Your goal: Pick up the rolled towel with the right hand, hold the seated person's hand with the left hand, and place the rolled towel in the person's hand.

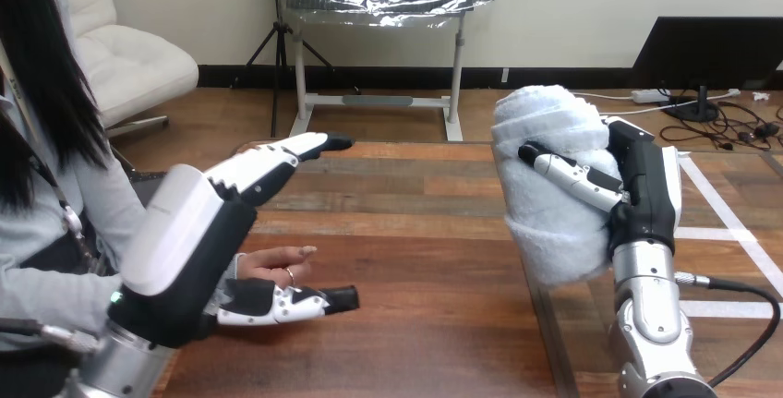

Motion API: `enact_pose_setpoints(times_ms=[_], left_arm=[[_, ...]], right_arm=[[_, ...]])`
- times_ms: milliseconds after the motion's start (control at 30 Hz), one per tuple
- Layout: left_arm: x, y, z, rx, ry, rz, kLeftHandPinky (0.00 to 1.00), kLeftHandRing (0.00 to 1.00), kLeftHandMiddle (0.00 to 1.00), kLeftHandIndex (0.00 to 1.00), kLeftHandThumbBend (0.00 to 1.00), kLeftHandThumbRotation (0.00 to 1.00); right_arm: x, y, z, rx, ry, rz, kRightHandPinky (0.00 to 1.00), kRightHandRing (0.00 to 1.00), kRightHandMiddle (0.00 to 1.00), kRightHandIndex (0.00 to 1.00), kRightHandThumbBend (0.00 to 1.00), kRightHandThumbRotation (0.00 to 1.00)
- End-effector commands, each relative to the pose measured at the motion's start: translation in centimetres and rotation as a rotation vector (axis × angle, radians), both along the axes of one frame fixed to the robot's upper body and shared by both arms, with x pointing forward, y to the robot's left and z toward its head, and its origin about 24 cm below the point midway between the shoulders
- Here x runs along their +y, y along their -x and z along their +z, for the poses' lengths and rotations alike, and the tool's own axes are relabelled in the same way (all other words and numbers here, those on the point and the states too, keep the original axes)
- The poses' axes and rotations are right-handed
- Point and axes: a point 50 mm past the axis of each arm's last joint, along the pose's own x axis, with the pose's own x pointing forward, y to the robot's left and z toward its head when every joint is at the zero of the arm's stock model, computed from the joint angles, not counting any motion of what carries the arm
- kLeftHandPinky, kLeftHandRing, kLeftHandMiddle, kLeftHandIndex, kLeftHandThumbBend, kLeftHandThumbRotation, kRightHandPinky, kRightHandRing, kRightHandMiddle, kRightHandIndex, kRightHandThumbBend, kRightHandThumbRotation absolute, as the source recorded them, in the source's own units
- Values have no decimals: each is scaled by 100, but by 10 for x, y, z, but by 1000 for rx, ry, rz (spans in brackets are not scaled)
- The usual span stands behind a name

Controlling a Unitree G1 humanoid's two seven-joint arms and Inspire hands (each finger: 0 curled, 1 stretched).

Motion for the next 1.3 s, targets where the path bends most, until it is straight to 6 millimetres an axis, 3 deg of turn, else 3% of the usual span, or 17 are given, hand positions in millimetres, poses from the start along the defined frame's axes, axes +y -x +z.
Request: enact_pose_setpoints(times_ms=[0, 500, 1267], left_arm=[[8, -5, 19, -52, -38, 20, 69, 74, 78, 78, 100, 21], [21, -14, 22, 35, -120, 44, 66, 72, 77, 79, 100, 22], [39, -35, 15, 196, -281, 78, 72, 77, 79, 82, 100, 18]], right_arm=[[7, -21, 42, -166, 8, 12, 27, 32, 40, 40, 70, 0], [11, -22, 42, -174, -19, 24, 26, 32, 40, 40, 69, 0], [11, -23, 46, -196, -19, 22, 26, 30, 39, 39, 71, 0]])
